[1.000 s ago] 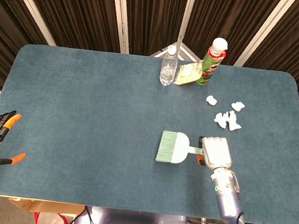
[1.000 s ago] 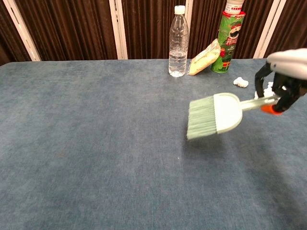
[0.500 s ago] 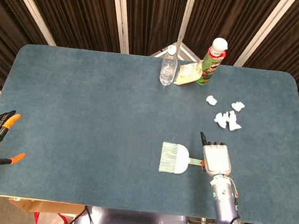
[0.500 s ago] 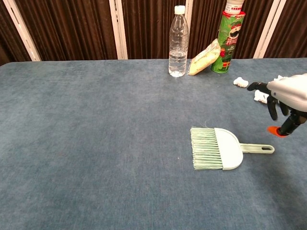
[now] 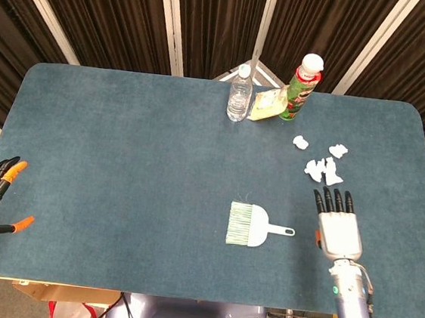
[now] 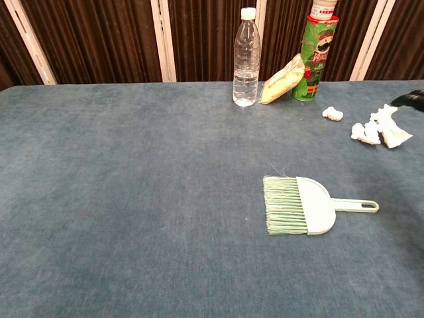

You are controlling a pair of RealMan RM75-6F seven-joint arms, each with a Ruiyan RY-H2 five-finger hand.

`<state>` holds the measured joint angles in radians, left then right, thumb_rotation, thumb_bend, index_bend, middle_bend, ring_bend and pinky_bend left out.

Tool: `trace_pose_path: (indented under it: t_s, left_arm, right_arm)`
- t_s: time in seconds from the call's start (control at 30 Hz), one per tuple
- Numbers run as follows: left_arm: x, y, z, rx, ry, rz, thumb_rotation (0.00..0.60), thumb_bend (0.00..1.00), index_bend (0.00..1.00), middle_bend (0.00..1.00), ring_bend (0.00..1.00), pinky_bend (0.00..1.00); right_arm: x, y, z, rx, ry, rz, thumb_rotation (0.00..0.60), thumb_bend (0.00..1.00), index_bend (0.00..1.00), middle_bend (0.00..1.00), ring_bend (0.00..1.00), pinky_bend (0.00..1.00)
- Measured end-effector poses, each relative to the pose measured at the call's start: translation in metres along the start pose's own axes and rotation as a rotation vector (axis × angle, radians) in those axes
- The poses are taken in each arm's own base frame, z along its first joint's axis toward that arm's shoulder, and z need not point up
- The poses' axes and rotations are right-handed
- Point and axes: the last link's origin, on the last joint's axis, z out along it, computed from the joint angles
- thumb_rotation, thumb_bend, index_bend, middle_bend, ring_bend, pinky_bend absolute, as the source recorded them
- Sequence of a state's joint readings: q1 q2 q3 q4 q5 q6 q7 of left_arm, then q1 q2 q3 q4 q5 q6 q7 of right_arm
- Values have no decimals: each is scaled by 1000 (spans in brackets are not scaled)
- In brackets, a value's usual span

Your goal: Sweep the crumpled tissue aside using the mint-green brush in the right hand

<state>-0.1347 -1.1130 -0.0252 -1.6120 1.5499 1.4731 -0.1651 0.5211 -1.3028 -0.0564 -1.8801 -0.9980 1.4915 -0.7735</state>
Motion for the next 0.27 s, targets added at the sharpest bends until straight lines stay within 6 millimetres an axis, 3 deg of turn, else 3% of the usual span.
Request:
trace_pose_path:
  t_s: [0.27]
  left_arm:
    - [-3, -1, -2, 12, 12, 55, 600, 0, 0, 0, 0, 17]
  right_arm:
    - [-6, 50, -46, -32, 70, 159, 600, 325, 0, 0, 0, 0]
